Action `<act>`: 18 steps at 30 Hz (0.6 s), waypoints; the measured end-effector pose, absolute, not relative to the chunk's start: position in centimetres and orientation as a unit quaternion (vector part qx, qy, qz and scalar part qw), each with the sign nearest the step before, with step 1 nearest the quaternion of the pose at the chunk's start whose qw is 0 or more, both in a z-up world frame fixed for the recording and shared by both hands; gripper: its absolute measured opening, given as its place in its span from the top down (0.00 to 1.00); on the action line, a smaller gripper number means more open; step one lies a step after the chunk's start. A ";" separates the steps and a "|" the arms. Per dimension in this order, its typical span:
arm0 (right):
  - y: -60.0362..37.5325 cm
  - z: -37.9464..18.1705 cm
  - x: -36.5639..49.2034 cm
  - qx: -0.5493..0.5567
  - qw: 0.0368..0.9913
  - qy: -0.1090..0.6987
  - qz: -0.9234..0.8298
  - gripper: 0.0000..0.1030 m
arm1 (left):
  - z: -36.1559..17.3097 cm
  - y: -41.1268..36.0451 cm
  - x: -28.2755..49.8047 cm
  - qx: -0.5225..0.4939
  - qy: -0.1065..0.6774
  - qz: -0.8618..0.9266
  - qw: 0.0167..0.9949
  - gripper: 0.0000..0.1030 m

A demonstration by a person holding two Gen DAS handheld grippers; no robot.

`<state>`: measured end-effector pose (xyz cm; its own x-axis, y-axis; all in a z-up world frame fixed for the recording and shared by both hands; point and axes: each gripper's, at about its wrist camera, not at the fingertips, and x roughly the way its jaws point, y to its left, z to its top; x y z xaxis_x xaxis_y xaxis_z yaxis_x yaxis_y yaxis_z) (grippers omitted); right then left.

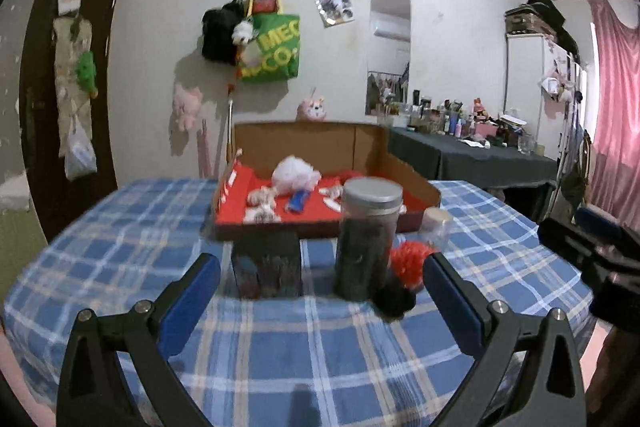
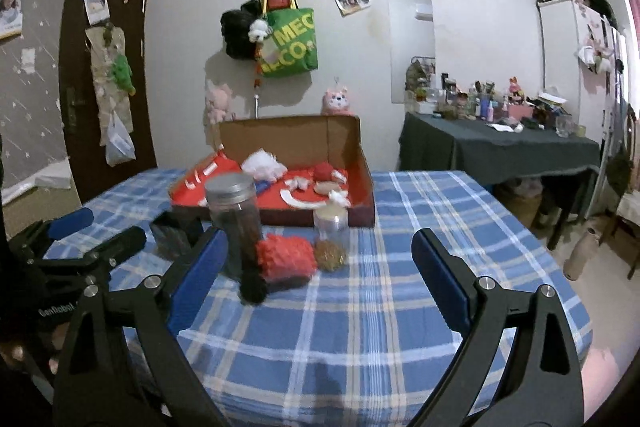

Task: Organize soft objects
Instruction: 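Withdraw both open tools from the box back toward the jars, then grasp the red mesh bag with the right tool while the left tool reaches the black fluffy ball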

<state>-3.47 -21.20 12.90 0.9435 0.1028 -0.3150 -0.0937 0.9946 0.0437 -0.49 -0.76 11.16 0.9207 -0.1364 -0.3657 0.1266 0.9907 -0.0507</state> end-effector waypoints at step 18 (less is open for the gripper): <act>-20.2 4.0 0.0 0.012 0.966 0.258 0.029 0.08 | 4.5 0.1 2.1 -0.005 0.247 -0.023 0.969 0.00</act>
<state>-0.01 -20.17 3.97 0.8650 0.0629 -0.4978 -0.0502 0.9980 0.0389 2.07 0.07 4.51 0.8769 -0.0462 -0.4785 0.0414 0.9989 -0.0205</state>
